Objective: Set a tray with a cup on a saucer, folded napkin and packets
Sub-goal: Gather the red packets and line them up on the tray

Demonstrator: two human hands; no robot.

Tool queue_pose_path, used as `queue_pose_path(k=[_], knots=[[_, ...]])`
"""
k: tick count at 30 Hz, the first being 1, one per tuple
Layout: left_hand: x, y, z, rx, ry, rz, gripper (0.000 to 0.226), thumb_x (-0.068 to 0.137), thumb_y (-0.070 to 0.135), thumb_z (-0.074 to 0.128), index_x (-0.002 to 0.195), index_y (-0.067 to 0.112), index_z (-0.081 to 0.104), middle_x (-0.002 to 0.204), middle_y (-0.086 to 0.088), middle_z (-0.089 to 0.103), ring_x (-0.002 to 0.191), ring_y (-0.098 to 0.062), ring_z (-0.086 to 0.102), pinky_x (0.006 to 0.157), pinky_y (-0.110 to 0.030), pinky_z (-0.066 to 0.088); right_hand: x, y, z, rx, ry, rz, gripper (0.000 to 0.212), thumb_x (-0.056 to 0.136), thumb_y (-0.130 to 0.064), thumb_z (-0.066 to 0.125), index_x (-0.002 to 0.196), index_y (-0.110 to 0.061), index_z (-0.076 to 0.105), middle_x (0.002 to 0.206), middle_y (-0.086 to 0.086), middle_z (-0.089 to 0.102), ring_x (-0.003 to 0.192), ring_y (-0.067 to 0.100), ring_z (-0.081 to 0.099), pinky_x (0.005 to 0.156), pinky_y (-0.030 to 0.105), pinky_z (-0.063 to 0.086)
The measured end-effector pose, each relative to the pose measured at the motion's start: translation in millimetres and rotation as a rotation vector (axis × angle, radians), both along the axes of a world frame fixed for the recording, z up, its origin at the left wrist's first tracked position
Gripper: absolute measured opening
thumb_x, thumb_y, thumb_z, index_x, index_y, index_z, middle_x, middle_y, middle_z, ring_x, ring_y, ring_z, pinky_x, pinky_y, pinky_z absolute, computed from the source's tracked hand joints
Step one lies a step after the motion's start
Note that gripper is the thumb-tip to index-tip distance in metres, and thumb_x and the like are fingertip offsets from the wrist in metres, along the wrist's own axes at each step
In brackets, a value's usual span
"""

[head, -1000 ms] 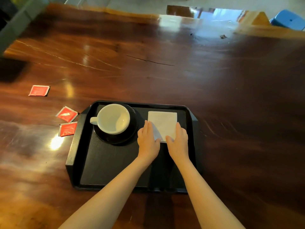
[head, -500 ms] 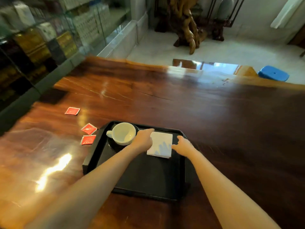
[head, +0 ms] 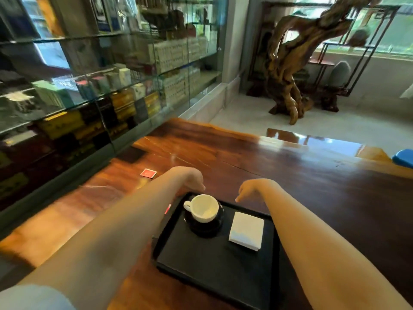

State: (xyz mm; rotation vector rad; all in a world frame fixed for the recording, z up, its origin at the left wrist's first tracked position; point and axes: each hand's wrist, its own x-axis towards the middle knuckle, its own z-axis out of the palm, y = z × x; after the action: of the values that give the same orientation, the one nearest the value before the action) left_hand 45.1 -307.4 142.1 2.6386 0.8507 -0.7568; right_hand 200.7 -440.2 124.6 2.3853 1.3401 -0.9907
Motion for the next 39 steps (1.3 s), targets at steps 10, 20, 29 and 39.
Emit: queue_pose_path(k=[10, 20, 29, 39], knots=[[-95.7, 120.7, -27.9, -0.036, 0.112, 0.043, 0.047, 0.095, 0.038, 0.041, 0.136, 0.015, 0.044, 0.143, -0.002, 0.044, 0.124, -0.024, 0.047, 0.067, -0.020, 0.042, -73.7, 126.7, -27.0, 0.019, 0.041, 0.116, 0.040, 0.090, -0.034, 0.055, 0.113, -0.003, 0.062, 0.119, 0.010, 0.061, 0.109, 0.029, 0.058, 0.097, 0.042, 0.046], [-143.4, 221.6, -149.3, -0.060, -0.053, 0.091, 0.055, 0.085, 0.036, 0.059, 0.134, 0.014, 0.045, 0.139, -0.010, 0.049, 0.128, -0.027, 0.044, 0.103, -0.037, 0.038, -148.0, 234.2, -117.2, 0.081, -0.048, 0.086, 0.035, 0.088, -0.025, 0.055, 0.117, -0.007, 0.059, 0.121, 0.014, 0.062, 0.110, 0.031, 0.057, 0.094, 0.041, 0.047], [-130.2, 163.9, -243.9, -0.074, -0.452, 0.254, 0.052, 0.077, 0.051, 0.064, 0.113, 0.015, 0.053, 0.113, -0.007, 0.053, 0.104, -0.026, 0.048, 0.083, -0.038, 0.045, -161.7, 249.8, -203.9, 0.216, -0.415, 0.042, 0.031, 0.092, -0.036, 0.051, 0.114, -0.015, 0.053, 0.115, 0.007, 0.059, 0.103, 0.024, 0.053, 0.086, 0.035, 0.043], [-126.4, 164.5, -259.8, -0.179, -0.620, 0.410, 0.039, 0.073, 0.033, 0.075, 0.100, 0.017, 0.052, 0.108, -0.003, 0.053, 0.099, -0.021, 0.048, 0.080, -0.034, 0.045, -139.3, 268.7, -210.4, 0.327, -0.203, -0.173, 0.047, 0.079, -0.036, 0.070, 0.116, -0.017, 0.050, 0.122, 0.007, 0.049, 0.110, 0.024, 0.045, 0.089, 0.035, 0.038]])
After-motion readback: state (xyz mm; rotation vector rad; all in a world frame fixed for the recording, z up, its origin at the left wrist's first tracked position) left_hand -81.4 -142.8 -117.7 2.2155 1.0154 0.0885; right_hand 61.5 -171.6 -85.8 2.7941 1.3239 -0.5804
